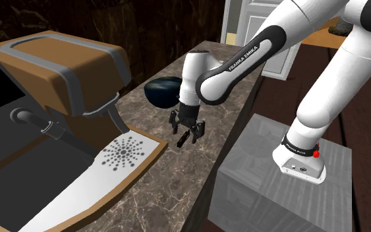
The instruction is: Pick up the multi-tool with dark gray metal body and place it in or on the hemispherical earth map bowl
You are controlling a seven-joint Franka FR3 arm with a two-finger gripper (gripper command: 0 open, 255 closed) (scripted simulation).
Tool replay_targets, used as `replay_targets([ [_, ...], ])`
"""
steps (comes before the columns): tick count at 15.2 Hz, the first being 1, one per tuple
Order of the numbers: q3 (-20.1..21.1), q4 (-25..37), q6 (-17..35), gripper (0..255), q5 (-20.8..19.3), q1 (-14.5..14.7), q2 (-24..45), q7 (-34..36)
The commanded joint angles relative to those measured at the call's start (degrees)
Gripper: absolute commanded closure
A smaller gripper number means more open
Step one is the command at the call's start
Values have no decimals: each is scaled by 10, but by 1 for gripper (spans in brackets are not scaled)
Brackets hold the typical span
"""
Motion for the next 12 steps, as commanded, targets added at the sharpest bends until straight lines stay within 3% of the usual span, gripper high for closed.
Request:
replay_targets([
  [1,1,-2,4,0,0,0,2,0],
  [6,1,-2,4,0,0,0,2,0],
  [7,1,-2,4,255,0,0,2,0],
  [12,1,0,3,255,-2,0,3,2],
])
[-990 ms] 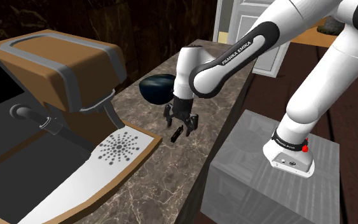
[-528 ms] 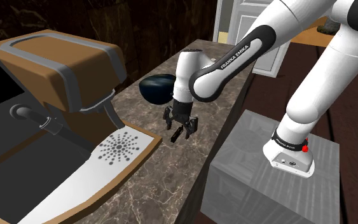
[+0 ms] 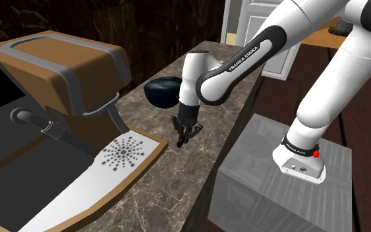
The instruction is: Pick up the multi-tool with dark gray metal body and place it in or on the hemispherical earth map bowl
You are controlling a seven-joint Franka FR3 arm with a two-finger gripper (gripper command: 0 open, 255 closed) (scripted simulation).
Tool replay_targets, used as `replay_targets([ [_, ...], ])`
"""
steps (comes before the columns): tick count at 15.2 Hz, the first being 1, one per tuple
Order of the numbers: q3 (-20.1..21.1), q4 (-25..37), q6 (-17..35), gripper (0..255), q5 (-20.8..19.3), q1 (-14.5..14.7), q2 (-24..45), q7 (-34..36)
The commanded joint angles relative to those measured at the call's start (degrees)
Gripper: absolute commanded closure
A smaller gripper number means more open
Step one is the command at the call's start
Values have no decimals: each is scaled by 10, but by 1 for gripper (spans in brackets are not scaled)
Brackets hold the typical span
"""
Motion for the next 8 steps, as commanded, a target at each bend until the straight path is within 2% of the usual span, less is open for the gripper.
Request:
replay_targets([
  [1,0,-2,1,255,0,0,2,0],
  [4,-1,-2,2,255,0,-1,2,-1],
  [8,-8,8,-38,255,14,1,-31,-6],
])
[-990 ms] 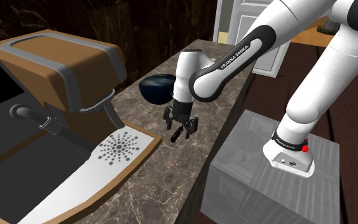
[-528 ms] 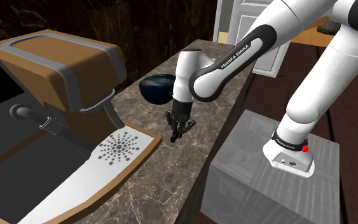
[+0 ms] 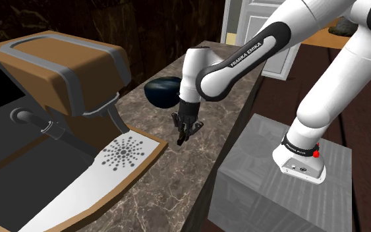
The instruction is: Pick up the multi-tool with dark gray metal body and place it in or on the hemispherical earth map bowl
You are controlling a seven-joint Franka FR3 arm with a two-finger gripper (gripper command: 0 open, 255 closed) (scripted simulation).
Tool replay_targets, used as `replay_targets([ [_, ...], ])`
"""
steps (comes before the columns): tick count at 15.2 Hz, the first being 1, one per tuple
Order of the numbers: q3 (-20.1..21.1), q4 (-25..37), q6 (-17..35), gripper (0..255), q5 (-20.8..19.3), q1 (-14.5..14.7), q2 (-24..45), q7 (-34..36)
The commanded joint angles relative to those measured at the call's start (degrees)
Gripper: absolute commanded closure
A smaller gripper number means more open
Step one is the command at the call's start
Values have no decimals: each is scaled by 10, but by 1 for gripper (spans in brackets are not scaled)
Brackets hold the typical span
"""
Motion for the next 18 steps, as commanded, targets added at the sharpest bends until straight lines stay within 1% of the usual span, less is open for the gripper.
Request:
replay_targets([
  [1,-4,7,-20,255,4,1,-14,-1],
  [9,-24,34,-95,255,16,4,-67,0],
  [18,-46,73,-174,255,16,6,-109,8],
])
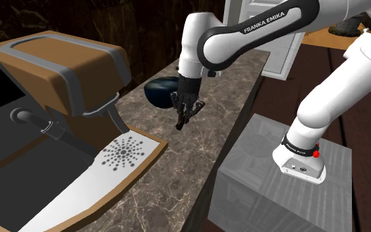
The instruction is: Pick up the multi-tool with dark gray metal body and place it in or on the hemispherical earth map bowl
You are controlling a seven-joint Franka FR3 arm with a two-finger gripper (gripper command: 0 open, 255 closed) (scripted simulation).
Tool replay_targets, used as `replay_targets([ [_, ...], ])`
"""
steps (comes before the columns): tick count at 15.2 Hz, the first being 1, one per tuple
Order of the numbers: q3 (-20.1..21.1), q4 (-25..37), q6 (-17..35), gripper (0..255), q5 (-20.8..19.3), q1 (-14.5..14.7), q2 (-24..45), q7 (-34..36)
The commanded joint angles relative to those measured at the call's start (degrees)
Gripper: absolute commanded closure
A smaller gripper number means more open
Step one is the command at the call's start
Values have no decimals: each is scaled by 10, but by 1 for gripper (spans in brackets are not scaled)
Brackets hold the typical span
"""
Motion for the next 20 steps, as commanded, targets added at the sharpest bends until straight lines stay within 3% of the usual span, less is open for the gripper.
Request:
replay_targets([
  [1,-6,8,-17,255,0,1,-10,2],
  [20,-44,122,-166,255,-19,-4,-47,32],
])
